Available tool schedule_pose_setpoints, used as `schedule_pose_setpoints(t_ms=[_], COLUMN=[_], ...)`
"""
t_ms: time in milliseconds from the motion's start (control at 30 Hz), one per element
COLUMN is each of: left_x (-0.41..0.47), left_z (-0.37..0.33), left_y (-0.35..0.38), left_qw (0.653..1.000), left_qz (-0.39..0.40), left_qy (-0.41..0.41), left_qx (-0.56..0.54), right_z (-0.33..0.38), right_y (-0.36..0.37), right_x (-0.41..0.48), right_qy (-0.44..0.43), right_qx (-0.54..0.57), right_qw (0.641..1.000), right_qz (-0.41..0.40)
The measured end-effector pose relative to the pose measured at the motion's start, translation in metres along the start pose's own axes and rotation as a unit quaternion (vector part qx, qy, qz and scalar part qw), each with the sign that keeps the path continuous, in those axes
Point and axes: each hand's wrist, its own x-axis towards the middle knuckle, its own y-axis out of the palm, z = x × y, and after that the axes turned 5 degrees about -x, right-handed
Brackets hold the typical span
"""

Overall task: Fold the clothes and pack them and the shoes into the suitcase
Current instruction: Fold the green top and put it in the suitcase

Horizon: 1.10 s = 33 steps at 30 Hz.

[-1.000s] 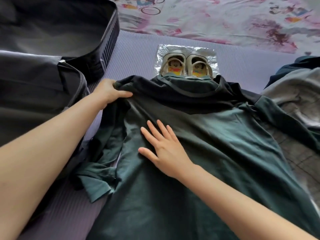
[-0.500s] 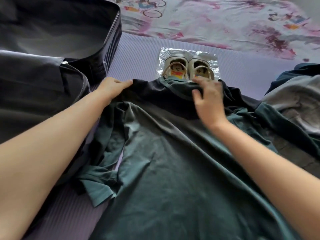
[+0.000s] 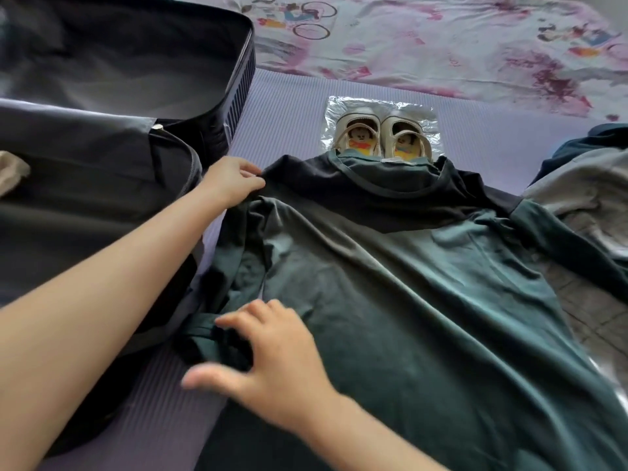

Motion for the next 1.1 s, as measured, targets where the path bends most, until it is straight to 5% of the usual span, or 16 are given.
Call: schedule_pose_setpoints(t_ms=[133, 267, 367, 467, 600, 667, 767, 933, 1100], left_x=[-0.008, -0.01, 0.0, 0.01, 0.014, 0.013, 0.011, 0.023, 0.032], left_z=[-0.003, -0.008, -0.012, -0.021, -0.03, -0.026, -0.014, -0.006, 0.003], left_y=[-0.001, 0.002, 0.002, 0.001, 0.005, 0.012, 0.02, 0.02, 0.02], left_qw=[1.0, 1.0, 0.99, 0.959, 0.931, 0.945, 0.993, 0.97, 0.966], left_qz=[-0.001, -0.025, -0.084, -0.077, -0.054, -0.056, -0.04, -0.008, -0.017], left_qy=[0.005, -0.004, -0.024, -0.063, -0.085, -0.073, 0.056, 0.216, 0.195], left_qx=[0.011, -0.012, -0.106, -0.267, -0.352, -0.313, -0.1, 0.111, 0.167], right_z=[0.009, 0.01, -0.007, -0.052, -0.144, -0.194, -0.226, -0.228, -0.242], right_y=[0.021, -0.015, -0.091, -0.166, -0.22, -0.223, -0.212, -0.19, -0.182], right_x=[-0.011, -0.001, 0.011, 0.023, 0.024, 0.012, 0.002, 0.013, 0.018], right_qy=[-0.025, 0.083, 0.124, 0.178, 0.379, 0.442, 0.424, 0.328, 0.293], right_qx=[-0.058, 0.126, 0.293, 0.313, 0.249, 0.09, -0.108, -0.2, -0.264], right_qw=[0.998, 0.986, 0.94, 0.903, 0.839, 0.856, 0.876, 0.915, 0.916], right_qz=[0.008, -0.067, -0.126, -0.235, -0.301, -0.25, -0.203, -0.123, -0.075])
